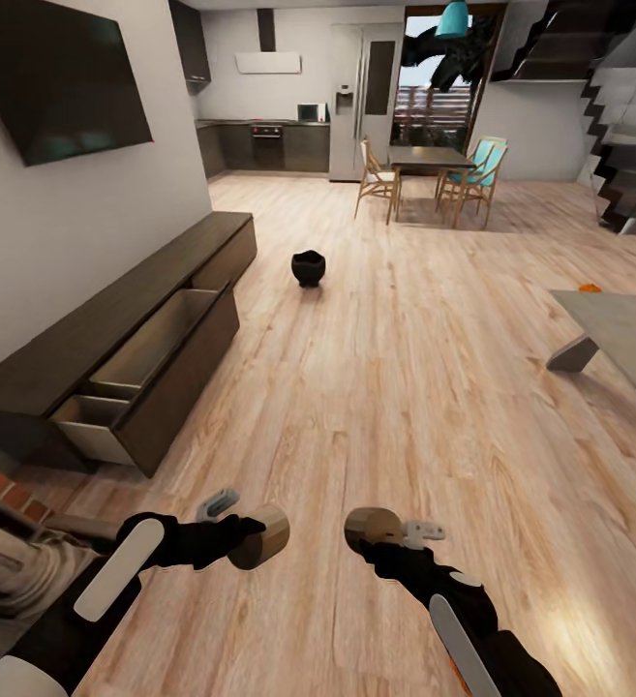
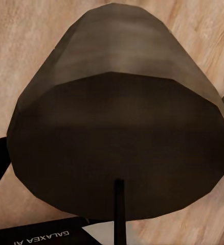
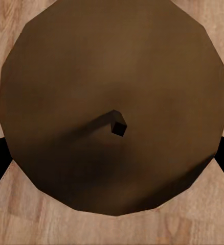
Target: Place each of the two pumpkins and all three candles from the living room inside a cabinet in the living room (use any cabinet), then make sure every cabinet is closed, and position the cauldron so it is next to a table in the living room.
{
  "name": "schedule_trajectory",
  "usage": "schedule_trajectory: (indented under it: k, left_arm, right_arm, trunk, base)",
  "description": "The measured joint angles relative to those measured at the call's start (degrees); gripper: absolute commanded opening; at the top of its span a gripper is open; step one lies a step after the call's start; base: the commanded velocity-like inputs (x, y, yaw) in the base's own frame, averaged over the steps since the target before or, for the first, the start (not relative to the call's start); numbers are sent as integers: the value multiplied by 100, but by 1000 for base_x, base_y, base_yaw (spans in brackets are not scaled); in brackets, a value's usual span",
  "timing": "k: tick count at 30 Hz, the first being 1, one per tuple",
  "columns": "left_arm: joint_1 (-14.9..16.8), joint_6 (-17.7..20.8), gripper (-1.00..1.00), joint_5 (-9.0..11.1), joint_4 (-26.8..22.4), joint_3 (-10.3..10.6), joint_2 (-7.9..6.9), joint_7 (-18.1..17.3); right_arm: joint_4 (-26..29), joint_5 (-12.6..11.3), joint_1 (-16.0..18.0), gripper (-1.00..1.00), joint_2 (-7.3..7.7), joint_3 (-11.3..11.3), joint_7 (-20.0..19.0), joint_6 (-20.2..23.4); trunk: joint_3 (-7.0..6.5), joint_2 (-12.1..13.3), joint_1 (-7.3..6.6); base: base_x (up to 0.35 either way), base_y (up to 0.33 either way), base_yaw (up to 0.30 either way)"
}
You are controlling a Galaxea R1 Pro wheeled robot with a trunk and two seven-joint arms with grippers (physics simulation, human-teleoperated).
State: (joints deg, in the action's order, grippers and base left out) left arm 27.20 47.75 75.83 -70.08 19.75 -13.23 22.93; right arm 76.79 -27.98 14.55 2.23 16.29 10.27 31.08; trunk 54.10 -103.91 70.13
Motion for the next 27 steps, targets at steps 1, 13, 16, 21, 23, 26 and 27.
schedule_trajectory:
  k: [1,13,16,21,23,26,27]
  left_arm:
    - [0,-1,-100,-3,0,0,0,-1]
    - [0,-8,-100,-29,2,1,0,3]
    - [0,-8,-100,-44,2,1,0,3]
    - [0,-10,-100,-44,2,1,0,3]
    - [0,-10,-100,-41,1,1,0,3]
    - [0,-8,-100,-38,0,0,2,5]
    - [0,-7,-100,-42,0,0,3,5]
  right_arm:
    - [-2,0,0,-100,0,0,0,0]
    - [-7,7,0,-100,0,-1,1,2]
    - [-7,3,0,-100,0,-1,1,2]
    - [-6,0,-1,-100,0,-2,-1,2]
    - [-7,2,0,-100,0,-1,0,2]
    - [-8,0,0,-100,0,0,0,1]
    - [-8,-2,0,-100,0,0,0,0]
  trunk:
    - [0,0,0]
    - [0,0,0]
    - [0,0,0]
    - [0,0,-1]
    - [0,0,-1]
    - [0,0,0]
    - [0,0,0]
  base:
    - [270,234,-4]
    - [295,103,-1]
    - [317,2,-1]
    - [326,2,-73]
    - [329,58,-27]
    - [306,168,-8]
    - [299,173,-3]
